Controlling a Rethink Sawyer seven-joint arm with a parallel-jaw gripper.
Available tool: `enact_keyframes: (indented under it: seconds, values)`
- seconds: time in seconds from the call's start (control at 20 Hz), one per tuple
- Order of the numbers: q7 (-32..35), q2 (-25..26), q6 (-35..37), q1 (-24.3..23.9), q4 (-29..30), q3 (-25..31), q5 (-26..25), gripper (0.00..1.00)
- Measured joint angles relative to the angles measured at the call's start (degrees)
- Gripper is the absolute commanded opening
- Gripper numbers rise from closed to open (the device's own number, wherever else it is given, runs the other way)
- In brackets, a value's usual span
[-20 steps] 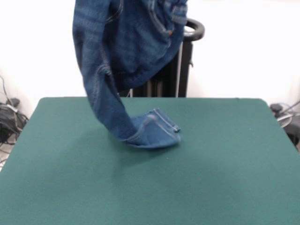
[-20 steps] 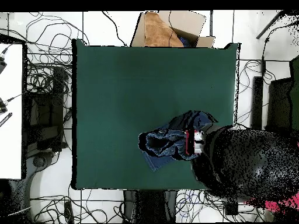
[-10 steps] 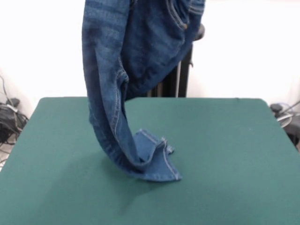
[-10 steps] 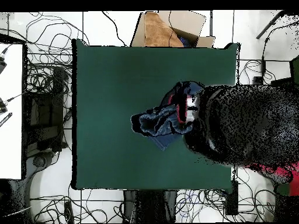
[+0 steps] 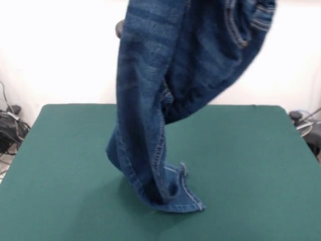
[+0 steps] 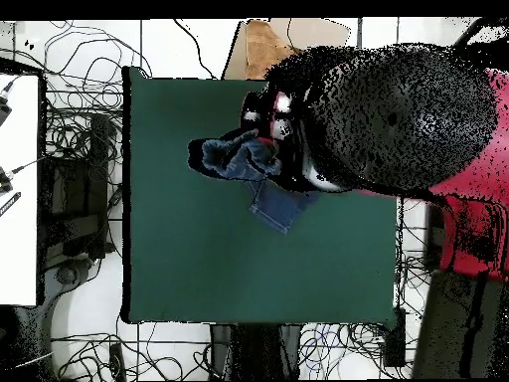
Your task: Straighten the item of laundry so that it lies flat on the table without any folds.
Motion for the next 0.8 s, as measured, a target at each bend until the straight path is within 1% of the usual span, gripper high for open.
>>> enact_keyframes:
  seconds: [0.15,0.3,0.35,0.45,0.55,0.7,0.8]
  values:
    - [2.67,1.25,1.90,1.12,-2.69,-0.01,-0.13,0.00]
    - [5.65,3.05,5.76,2.58,-7.13,-0.01,-0.77,0.00]
    - [6.80,3.98,8.00,3.28,-9.65,-0.01,-1.22,0.00]
    - [7.57,4.95,10.14,3.90,-12.16,0.00,-1.41,0.00]
    - [8.53,6.57,13.40,4.78,-16.41,0.00,-1.58,0.00]
    - [8.90,7.75,15.33,5.33,-19.42,0.00,-1.71,0.00]
    - [9.15,9.32,17.49,6.16,-23.41,0.00,-1.86,0.00]
